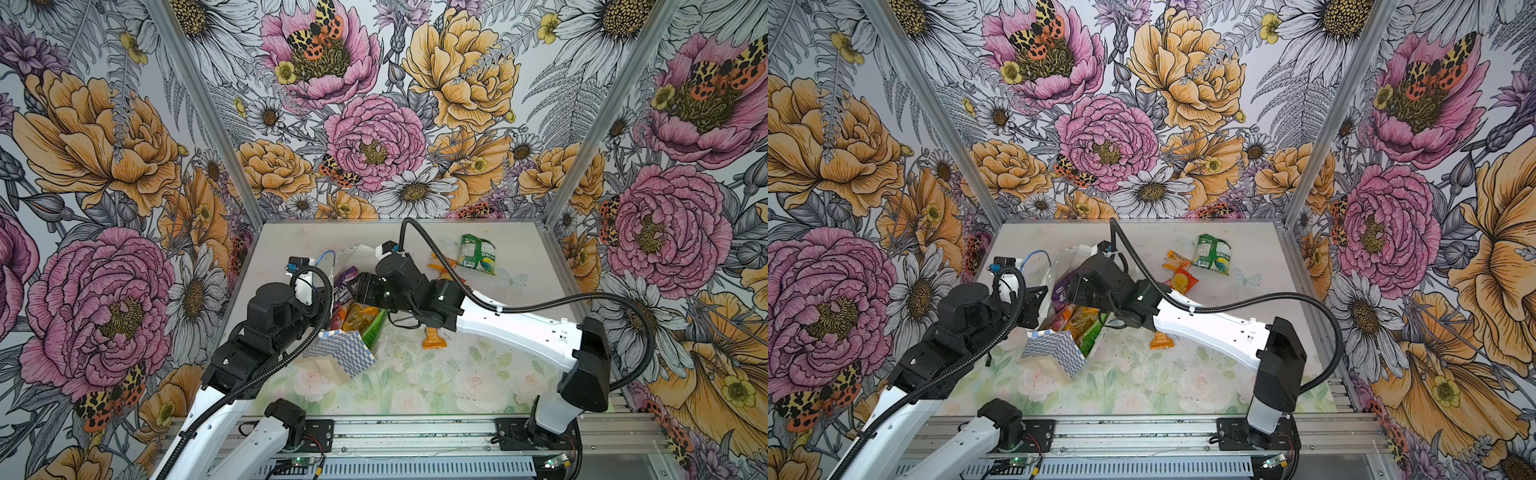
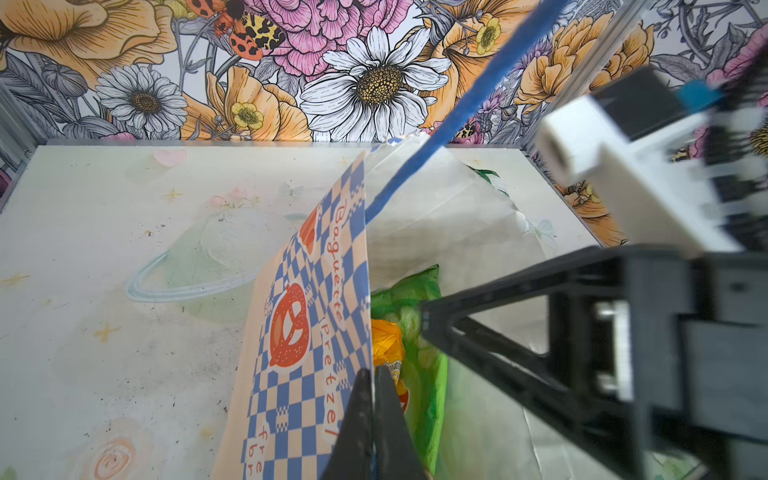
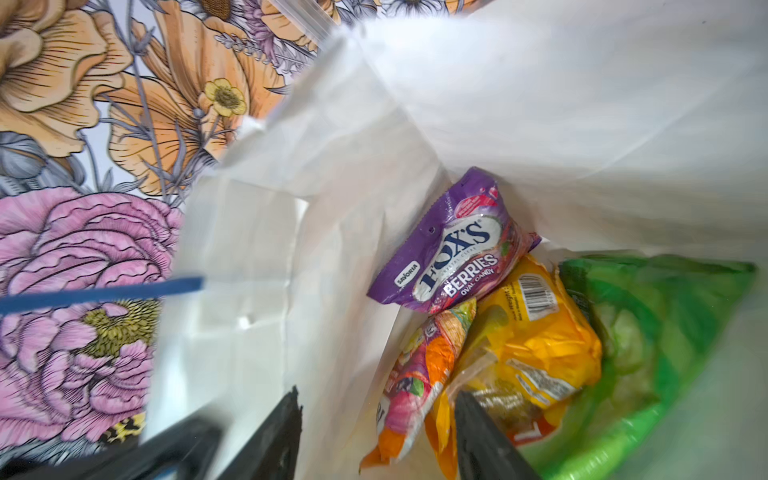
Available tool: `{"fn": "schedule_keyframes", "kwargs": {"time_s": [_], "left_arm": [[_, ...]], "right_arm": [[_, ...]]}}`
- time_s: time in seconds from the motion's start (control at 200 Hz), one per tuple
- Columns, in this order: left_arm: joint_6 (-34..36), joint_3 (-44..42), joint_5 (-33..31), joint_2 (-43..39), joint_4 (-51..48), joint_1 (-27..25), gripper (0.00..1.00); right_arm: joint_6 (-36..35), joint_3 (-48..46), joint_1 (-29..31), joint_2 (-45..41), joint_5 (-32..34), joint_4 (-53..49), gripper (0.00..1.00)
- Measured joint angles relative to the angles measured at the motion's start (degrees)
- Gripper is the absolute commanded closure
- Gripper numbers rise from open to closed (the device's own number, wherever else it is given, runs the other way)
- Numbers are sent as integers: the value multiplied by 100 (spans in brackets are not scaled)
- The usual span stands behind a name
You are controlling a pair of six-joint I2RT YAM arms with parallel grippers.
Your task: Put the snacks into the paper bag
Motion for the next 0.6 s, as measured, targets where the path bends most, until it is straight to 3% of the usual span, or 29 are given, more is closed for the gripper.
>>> {"fn": "schedule_keyframes", "kwargs": {"time_s": [0.26, 0.6], "left_arm": [[0, -9, -2, 11, 2, 33, 100], [0, -13, -2, 37, 17, 59, 100]], "right_arm": [[-94, -365, 101, -1150, 317, -737, 34], [367, -1287, 485, -1408, 715, -1357, 33]]}}
